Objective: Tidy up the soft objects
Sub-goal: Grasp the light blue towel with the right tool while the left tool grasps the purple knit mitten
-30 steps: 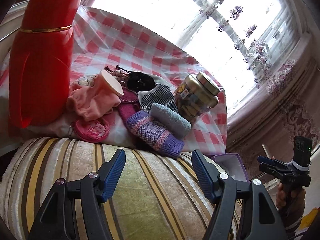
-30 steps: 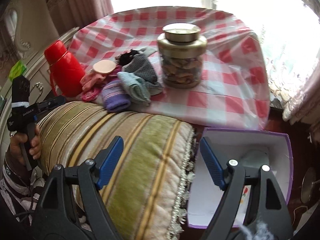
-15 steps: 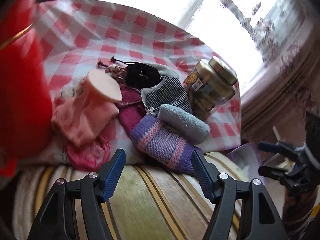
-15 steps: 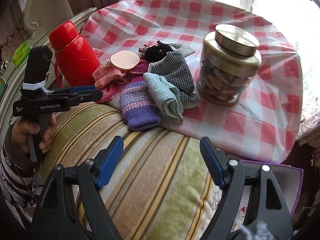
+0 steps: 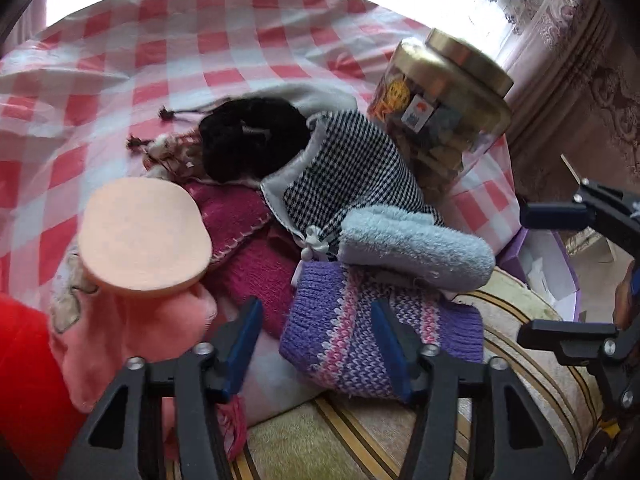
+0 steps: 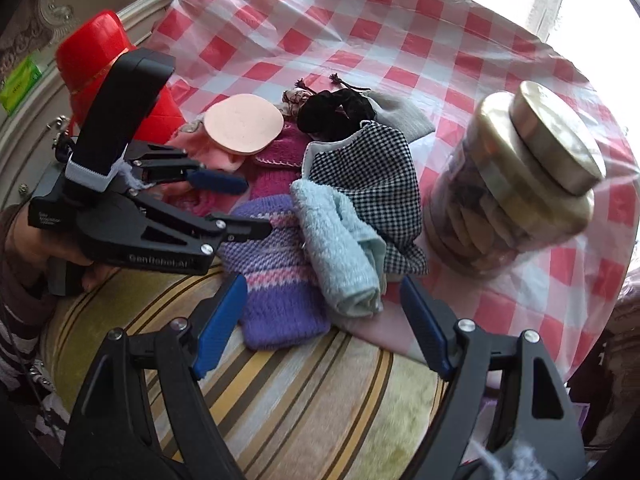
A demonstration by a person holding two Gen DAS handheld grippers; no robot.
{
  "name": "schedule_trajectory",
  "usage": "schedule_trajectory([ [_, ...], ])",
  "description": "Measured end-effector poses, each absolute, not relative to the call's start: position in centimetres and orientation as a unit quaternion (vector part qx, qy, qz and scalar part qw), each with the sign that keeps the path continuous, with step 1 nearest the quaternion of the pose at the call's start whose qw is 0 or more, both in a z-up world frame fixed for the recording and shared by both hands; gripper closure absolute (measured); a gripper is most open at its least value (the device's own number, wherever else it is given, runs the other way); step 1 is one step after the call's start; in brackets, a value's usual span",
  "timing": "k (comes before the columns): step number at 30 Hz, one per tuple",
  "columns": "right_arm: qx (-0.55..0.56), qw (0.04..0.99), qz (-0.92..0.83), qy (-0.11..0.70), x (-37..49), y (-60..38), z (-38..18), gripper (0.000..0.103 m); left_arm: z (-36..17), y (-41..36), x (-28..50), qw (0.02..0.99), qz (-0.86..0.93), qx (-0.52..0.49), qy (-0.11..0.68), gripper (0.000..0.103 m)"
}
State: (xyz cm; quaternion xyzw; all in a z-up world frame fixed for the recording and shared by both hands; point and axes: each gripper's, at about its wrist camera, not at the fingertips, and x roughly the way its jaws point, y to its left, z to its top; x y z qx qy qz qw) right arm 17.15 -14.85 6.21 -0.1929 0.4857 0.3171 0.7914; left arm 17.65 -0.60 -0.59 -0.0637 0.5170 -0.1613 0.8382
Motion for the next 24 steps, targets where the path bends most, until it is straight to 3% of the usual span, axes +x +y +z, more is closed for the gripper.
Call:
schedule_trajectory([
  [2,-0.205,0.79,0.313,0.486,17.8,-14.0,5.5,0.026,-1.3,-0.6,17.9,0.829,-0.171,-0.071,0.527,0.068],
  [4,-0.208,0.787,0.312,0.489,18.5,-13.4,4.7,0.04,-1.1,-0.4,17.5,0.833,-0.177,-0.077,0.519,0.075],
  [8,-0.212,0.779,0.314,0.5,19.6,-12.3,3.4,0.055,-0.3,0.0,16.2,0.841,-0.184,-0.084,0.502,0.081],
  [13,-0.216,0.766,0.312,0.519,20.7,-11.4,1.7,0.08,0.4,1.1,14.2,0.847,-0.182,-0.114,0.485,0.087],
  [16,-0.211,0.759,0.324,0.525,20.6,-11.2,1.1,0.087,1.0,1.8,13.1,0.853,-0.175,-0.131,0.474,0.088],
  [24,-0.148,0.774,0.332,0.518,19.9,-14.4,3.5,0.089,2.9,3.5,11.0,0.87,-0.134,-0.157,0.448,0.088],
])
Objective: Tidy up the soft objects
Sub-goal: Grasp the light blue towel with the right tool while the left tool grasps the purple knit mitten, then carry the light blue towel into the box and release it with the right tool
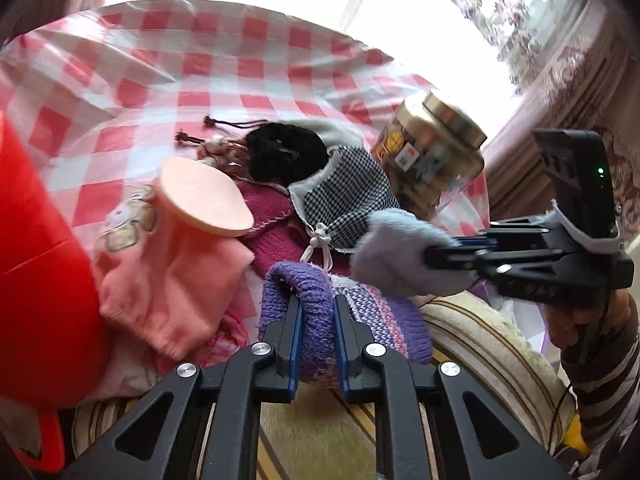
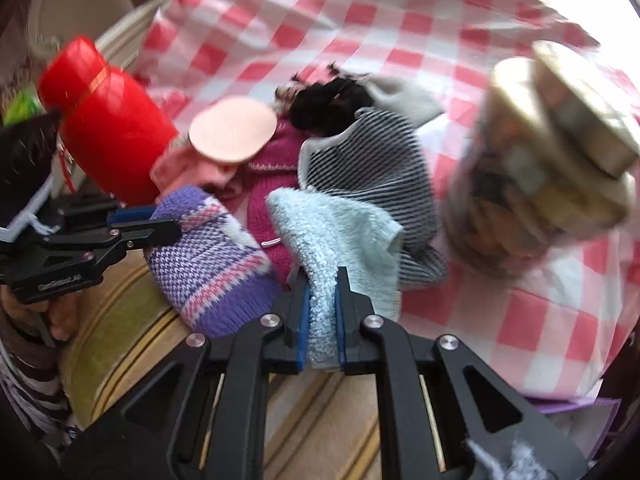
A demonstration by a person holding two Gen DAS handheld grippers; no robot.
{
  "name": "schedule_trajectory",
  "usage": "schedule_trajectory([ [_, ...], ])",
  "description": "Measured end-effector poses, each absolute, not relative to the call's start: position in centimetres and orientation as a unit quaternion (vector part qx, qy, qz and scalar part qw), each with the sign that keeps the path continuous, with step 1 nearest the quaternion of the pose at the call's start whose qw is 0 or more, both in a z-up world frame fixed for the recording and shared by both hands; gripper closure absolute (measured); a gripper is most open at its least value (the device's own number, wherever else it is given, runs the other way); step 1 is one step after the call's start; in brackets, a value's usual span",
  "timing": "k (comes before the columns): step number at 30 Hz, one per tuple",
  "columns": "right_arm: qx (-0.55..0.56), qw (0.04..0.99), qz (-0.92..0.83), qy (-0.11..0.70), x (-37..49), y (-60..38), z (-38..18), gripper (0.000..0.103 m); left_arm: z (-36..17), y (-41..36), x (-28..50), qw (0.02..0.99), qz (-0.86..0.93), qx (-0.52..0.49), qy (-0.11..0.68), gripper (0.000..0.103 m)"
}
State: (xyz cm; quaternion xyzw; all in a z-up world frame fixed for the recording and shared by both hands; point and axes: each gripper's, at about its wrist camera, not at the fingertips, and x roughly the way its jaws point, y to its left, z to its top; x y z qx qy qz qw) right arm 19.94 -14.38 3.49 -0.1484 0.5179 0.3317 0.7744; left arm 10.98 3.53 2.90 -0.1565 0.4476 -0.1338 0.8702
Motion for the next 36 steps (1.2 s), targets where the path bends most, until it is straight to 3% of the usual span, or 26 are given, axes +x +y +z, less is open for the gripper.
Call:
schedule_trajectory([
  [12,-0.025,0.815,0.305,0.492,17.9,-25.8,9.1,0.089,5.7,3.3,9.3,0.884,-0.119,-0.17,0.418,0.089],
  [21,0.043,0.846,0.213,0.487,15.7,-38.1,9.9,0.089,8.6,-0.1,9.8,0.889,-0.146,-0.161,0.404,0.089],
  [36,0.047,0.841,0.032,0.537,15.1,-51.4,1.4,0.09,11.3,-8.8,11.3,0.883,-0.202,-0.112,0.408,0.089],
])
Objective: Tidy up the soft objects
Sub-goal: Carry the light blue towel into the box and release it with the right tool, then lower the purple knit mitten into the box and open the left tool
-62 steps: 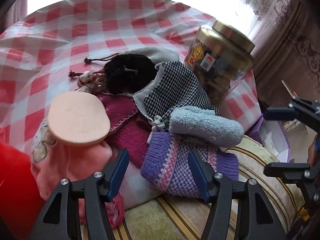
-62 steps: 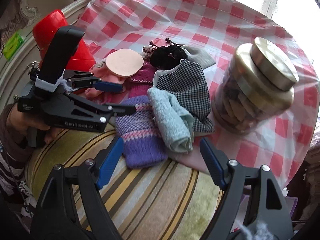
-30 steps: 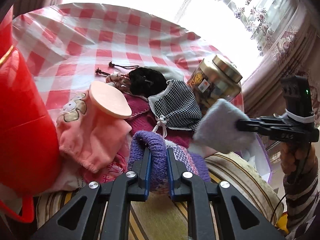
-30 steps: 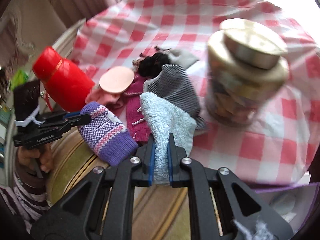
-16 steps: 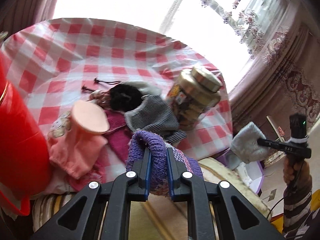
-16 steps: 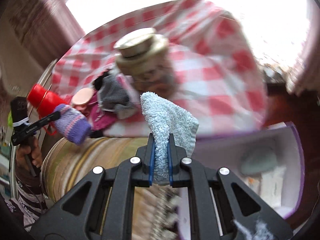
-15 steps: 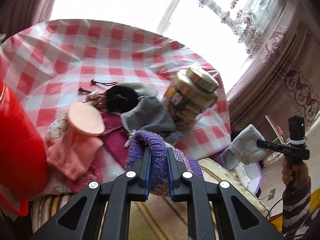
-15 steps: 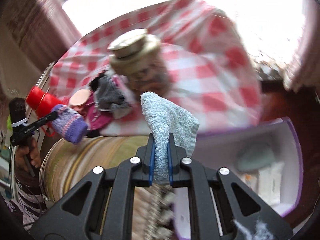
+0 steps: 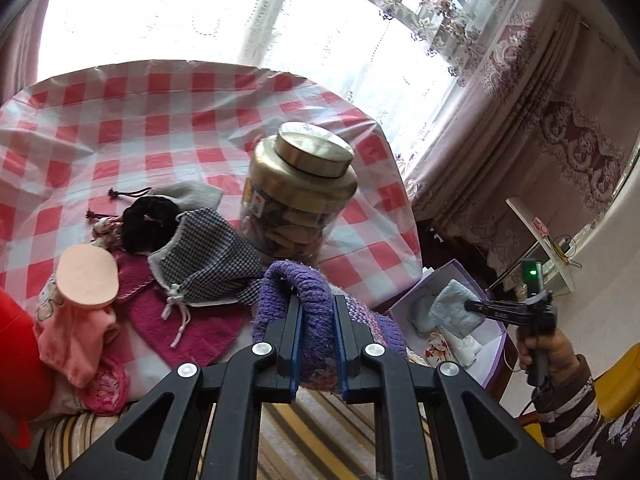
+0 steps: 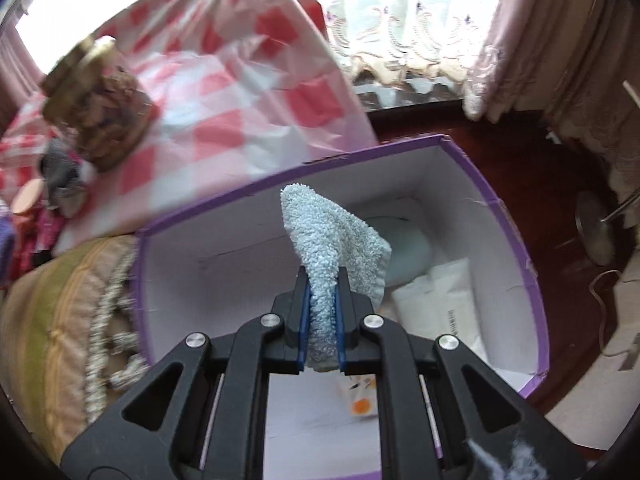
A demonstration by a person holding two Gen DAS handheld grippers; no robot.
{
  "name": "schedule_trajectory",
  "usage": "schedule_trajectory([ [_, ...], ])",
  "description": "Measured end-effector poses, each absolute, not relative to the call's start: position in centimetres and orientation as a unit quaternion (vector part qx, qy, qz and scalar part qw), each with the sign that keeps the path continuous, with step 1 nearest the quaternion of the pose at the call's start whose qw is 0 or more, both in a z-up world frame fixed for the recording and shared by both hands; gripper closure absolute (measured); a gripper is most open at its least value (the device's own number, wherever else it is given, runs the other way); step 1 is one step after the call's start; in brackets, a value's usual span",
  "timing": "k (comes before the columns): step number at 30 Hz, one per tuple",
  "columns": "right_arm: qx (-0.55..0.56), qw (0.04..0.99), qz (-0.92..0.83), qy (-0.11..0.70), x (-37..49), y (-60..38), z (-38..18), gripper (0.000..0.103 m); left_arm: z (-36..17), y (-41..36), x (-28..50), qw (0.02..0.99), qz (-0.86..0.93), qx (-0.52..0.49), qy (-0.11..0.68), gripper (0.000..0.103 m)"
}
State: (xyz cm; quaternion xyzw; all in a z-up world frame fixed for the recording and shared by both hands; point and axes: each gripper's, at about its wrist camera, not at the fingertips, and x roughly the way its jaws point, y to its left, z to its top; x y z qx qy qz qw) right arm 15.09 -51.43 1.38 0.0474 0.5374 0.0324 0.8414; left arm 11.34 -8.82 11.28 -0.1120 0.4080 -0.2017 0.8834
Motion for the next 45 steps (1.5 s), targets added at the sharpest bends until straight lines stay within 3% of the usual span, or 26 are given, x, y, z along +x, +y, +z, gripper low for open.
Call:
schedule_trajectory([
  [20,-0.034,0.77,0.157,0.617,18.7,-42.8,-9.0,0.089,8.8,-12.8,13.4,0.862,-0.218,-0.099,0.447,0.089],
  [26,0.007,0.727,0.2,0.657,19.6,-42.8,-12.0,0.068,8.3,-13.9,13.7,0.856,-0.228,-0.097,0.453,0.089],
  [28,0.02,0.724,0.195,0.661,19.7,-43.6,-12.0,0.042,8.3,-14.2,13.7,0.855,-0.23,-0.098,0.454,0.089],
  [30,0.035,0.729,0.188,0.658,19.6,-44.8,-11.2,0.03,8.4,-14.5,13.8,0.854,-0.233,-0.102,0.454,0.089],
  [39,0.118,0.802,0.115,0.574,16.2,-54.5,-3.3,0.026,8.4,-20.8,14.8,0.815,-0.273,-0.183,0.477,0.089],
  [45,0.122,0.837,0.052,0.53,11.8,-59.0,1.0,0.026,5.1,-28.9,14.7,0.762,-0.257,-0.235,0.546,0.089],
])
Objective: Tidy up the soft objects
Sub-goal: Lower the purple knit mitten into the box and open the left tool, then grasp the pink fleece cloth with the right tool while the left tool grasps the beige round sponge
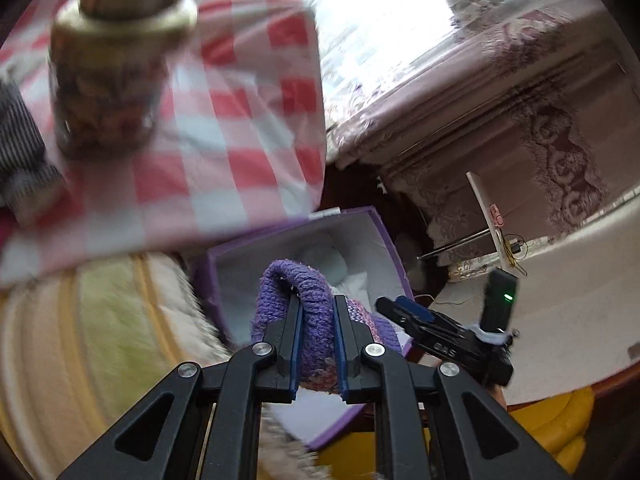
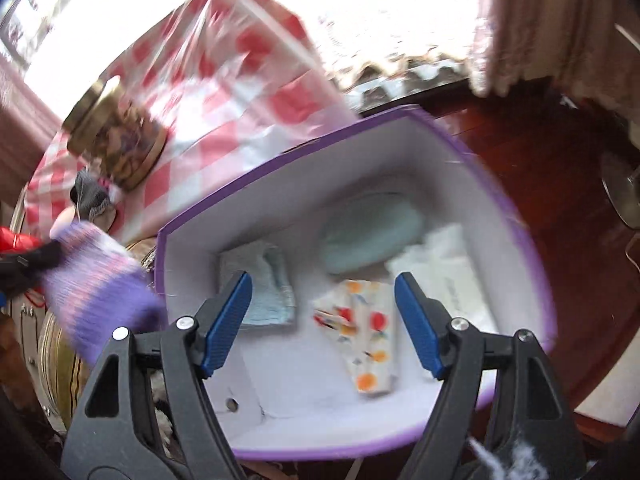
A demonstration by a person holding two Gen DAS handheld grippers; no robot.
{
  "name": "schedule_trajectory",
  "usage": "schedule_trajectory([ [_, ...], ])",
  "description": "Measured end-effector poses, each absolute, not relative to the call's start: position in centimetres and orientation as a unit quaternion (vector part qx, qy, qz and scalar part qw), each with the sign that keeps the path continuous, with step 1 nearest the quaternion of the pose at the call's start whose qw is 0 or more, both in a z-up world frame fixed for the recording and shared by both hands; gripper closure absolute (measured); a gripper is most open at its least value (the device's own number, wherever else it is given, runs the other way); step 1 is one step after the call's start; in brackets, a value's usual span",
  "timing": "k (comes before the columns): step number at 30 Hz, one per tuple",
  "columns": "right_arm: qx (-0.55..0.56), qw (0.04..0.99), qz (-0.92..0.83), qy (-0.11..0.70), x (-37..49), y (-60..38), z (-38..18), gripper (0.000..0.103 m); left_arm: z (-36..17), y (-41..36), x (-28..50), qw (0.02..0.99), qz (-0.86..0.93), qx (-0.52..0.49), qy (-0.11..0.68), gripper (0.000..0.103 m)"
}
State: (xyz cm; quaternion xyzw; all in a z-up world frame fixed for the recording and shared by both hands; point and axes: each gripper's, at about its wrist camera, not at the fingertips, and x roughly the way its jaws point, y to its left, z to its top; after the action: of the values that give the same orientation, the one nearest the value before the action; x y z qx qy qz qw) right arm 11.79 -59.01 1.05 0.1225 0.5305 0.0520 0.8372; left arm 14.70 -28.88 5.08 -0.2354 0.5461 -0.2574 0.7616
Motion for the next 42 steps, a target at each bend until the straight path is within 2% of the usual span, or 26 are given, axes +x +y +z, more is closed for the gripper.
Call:
schedule_trajectory([
  [6,0.138,0.845,0.003,0.516,9.1,-61.2,2.2,0.026,0.3,-36.0,14.6,0.733,-0.181,-0.227,0.615,0.089],
  [11,0.145,0.842,-0.003,0.52,6.8,-62.8,1.1,0.026,-2.4,-37.8,15.0,0.756,-0.086,-0.203,0.617,0.088],
  [14,0.141,0.839,0.003,0.525,6.6,-62.6,0.4,0.026,-3.8,-39.0,14.5,0.74,-0.076,-0.159,0.649,0.079],
  [16,0.132,0.839,0.013,0.528,6.6,-62.0,0.2,0.026,-4.1,-38.8,14.0,0.723,-0.069,-0.149,0.671,0.065],
  [20,0.12,0.838,0.027,0.532,7.0,-60.8,-0.3,0.026,-1.5,-37.8,13.0,0.737,-0.102,-0.146,0.652,0.064],
  [24,0.107,0.833,0.043,0.541,7.6,-58.9,-0.7,0.026,2.4,-33.9,12.9,0.771,-0.142,-0.187,0.592,0.05],
  [32,0.066,0.825,0.087,0.554,8.8,-53.7,-0.3,0.026,5.7,-21.7,11.3,0.817,-0.101,-0.253,0.508,0.049],
  [37,0.05,0.837,0.125,0.53,8.8,-50.4,2.8,0.026,5.4,-14.1,9.0,0.819,-0.063,-0.303,0.484,0.049],
  [42,0.04,0.85,0.161,0.501,8.5,-47.3,6.7,0.026,6.2,-6.8,5.9,0.847,-0.007,-0.3,0.438,0.049],
])
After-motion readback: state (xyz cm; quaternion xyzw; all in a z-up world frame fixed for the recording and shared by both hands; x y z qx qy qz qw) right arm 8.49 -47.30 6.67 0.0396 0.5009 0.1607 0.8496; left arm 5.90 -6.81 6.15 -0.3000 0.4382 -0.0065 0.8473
